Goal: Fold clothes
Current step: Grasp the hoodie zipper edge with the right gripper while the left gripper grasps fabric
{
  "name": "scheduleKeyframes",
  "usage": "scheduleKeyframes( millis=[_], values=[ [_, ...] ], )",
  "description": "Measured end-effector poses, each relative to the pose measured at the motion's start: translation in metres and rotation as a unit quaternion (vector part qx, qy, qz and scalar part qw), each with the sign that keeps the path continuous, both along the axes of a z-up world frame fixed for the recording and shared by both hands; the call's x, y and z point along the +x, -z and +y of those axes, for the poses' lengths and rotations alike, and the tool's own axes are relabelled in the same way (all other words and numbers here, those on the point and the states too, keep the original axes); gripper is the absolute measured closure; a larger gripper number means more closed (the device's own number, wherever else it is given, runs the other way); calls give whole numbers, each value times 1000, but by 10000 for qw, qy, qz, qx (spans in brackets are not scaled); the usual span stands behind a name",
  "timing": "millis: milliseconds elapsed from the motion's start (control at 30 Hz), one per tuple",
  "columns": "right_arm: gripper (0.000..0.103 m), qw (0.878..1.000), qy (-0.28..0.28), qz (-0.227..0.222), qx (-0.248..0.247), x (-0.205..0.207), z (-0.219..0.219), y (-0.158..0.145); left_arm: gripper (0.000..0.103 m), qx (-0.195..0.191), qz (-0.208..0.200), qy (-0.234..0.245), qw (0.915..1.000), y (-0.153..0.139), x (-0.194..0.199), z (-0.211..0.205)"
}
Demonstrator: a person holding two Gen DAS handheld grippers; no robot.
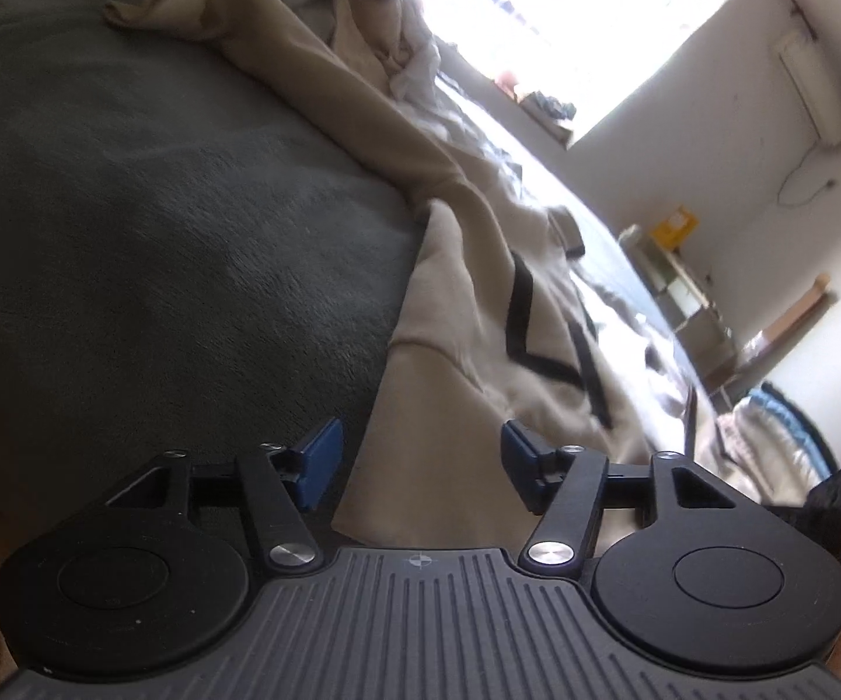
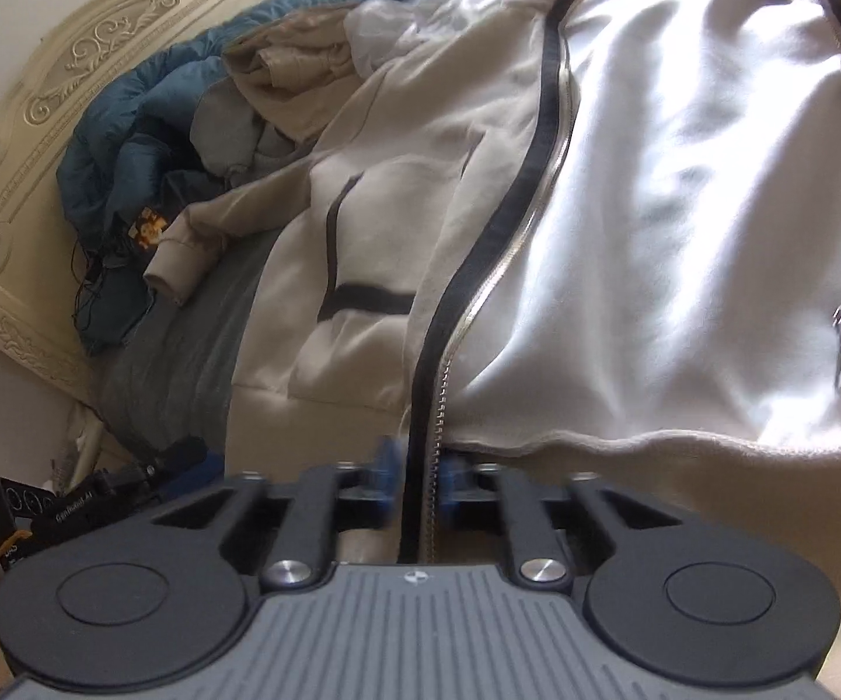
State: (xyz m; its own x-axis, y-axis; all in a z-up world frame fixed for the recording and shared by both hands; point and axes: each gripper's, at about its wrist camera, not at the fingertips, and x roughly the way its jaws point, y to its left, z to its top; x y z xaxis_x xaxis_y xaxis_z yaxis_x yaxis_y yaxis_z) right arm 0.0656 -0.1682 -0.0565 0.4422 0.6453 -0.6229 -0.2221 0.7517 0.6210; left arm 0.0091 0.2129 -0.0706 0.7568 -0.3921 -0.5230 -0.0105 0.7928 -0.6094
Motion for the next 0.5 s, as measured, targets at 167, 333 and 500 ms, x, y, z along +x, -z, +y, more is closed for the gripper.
scheduleKeyframes(
  millis=[167,333,500],
  values=[
    [96,9994,285,-47,212,-1,-23,-3,42,200,56,170,9996,2,14,-11],
    [96,9991,407,-31,78,0,-24,2,46,282,154,72,9995,1,17,-19],
    [97,9983,582,52,85,3,-32,6,50,-183,251,96,9995,5,24,-15]
  ],
)
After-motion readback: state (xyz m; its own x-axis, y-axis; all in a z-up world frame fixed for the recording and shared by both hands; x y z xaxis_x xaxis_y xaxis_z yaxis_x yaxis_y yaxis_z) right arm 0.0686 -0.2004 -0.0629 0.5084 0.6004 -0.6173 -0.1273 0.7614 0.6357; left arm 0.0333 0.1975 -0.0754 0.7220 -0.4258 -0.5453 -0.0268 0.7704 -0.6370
